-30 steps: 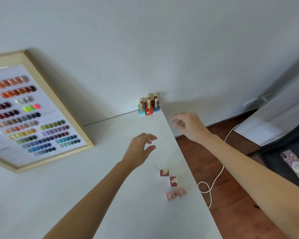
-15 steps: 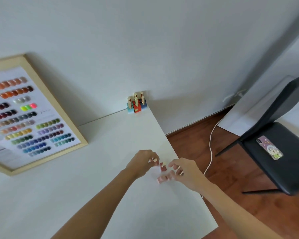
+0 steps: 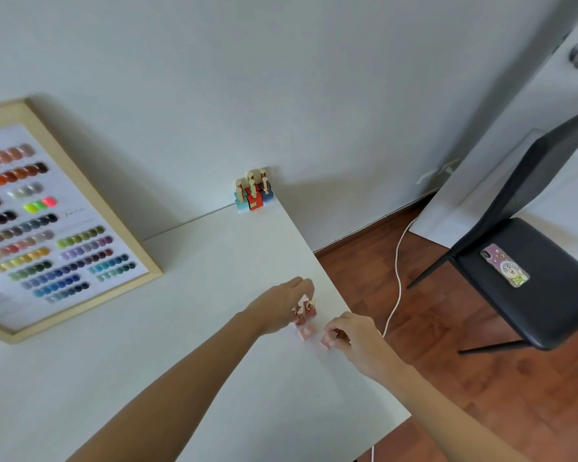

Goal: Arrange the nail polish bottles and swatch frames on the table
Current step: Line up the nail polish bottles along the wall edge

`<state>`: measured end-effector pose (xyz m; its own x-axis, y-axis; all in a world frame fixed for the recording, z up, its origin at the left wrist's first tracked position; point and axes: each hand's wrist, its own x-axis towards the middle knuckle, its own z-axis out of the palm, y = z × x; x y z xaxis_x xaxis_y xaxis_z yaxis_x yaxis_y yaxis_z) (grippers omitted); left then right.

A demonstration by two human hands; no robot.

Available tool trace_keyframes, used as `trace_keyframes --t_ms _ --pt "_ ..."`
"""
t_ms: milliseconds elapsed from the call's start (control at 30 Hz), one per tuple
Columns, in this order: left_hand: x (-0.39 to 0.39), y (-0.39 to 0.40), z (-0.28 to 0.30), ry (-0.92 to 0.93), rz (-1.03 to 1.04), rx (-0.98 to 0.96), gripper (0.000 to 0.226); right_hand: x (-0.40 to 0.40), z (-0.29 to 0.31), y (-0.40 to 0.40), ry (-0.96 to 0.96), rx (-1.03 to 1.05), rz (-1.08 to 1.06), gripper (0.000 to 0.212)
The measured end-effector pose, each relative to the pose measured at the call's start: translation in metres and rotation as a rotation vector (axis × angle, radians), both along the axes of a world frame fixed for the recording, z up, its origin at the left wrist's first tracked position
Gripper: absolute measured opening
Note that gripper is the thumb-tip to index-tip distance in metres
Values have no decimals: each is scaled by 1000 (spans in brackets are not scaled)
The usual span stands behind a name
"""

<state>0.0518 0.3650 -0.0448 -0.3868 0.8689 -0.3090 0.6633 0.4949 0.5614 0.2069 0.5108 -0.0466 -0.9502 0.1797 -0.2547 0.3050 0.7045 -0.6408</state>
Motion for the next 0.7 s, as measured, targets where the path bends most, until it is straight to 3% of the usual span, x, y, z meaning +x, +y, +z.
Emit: trace_keyframes --t_ms 133,267,400,700 --pt "-5 11 6 115 -164 -87 62 1 2 -6 -3 -22 40 21" --pt "-10 17 8 117 -231 -130 42 2 3 -13 37 -40 45 22" --pt "-9 16 7 91 -220 -107 24 5 0 -19 96 -78 -22 10" --pt "-7 3 8 142 -170 -104 21 0 -8 -32 149 -76 -107 8"
